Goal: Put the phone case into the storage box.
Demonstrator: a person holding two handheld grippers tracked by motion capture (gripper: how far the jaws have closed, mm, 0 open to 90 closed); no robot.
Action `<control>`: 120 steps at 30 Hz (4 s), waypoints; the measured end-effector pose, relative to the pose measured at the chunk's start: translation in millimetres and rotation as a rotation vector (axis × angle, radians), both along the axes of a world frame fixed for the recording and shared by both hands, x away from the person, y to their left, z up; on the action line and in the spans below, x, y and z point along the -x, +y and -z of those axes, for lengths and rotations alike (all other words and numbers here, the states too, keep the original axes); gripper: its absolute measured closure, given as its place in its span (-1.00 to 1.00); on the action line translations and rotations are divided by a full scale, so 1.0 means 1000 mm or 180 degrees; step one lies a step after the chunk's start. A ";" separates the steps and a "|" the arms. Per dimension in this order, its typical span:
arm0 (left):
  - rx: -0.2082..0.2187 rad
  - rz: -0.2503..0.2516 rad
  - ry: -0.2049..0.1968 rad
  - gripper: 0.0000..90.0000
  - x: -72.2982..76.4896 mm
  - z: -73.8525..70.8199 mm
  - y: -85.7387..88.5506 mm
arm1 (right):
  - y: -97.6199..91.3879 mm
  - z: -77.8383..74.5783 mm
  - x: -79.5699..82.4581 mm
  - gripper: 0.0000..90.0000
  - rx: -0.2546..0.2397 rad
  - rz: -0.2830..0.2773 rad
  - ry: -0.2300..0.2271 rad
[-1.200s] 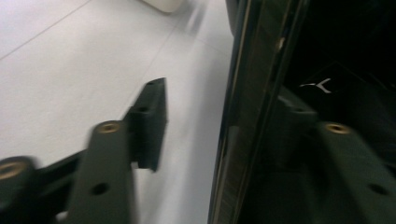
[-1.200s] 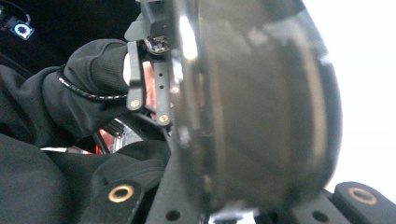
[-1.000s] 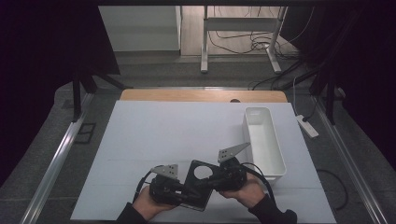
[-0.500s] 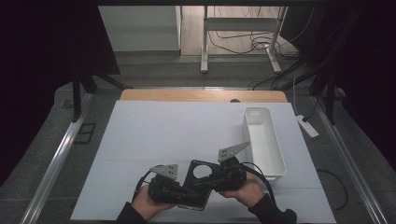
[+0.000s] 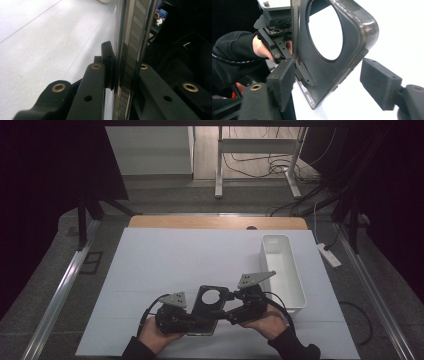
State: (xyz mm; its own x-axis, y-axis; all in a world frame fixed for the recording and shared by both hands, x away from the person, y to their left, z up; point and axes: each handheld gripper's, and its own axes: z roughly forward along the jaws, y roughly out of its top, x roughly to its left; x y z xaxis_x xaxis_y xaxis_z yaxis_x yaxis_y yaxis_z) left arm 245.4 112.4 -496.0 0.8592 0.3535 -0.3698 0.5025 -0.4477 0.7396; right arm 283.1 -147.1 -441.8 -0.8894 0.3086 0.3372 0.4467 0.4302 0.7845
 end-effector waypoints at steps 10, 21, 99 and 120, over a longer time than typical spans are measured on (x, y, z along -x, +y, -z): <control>-0.0193 -0.0292 -0.0091 0.88 0.000 0.000 0.001 | -0.005 -0.002 -0.002 -0.80 0.0042 0.0268 -0.0145; -0.0356 -0.0521 -0.0193 0.88 0.001 -0.001 0.001 | -0.008 -0.006 -0.001 -1.00 0.0148 0.0559 -0.0423; -0.0020 -0.0151 -0.0025 0.79 0.002 0.005 -0.009 | -0.022 -0.032 0.003 0.78 -0.0177 0.0540 -0.0501; -0.0079 -0.0386 -0.0221 -0.22 0.004 -0.001 -0.005 | -0.025 -0.037 0.004 0.78 -0.0117 0.0598 -0.0589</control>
State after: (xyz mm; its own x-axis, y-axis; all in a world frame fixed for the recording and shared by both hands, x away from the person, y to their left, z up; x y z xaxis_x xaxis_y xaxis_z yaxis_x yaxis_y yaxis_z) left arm 241.3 107.1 -494.7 0.8329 0.4646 -0.3007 0.5020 -0.4053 0.7641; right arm 279.3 -172.4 -405.3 -0.8653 0.4647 0.1880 0.3634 0.3230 0.8739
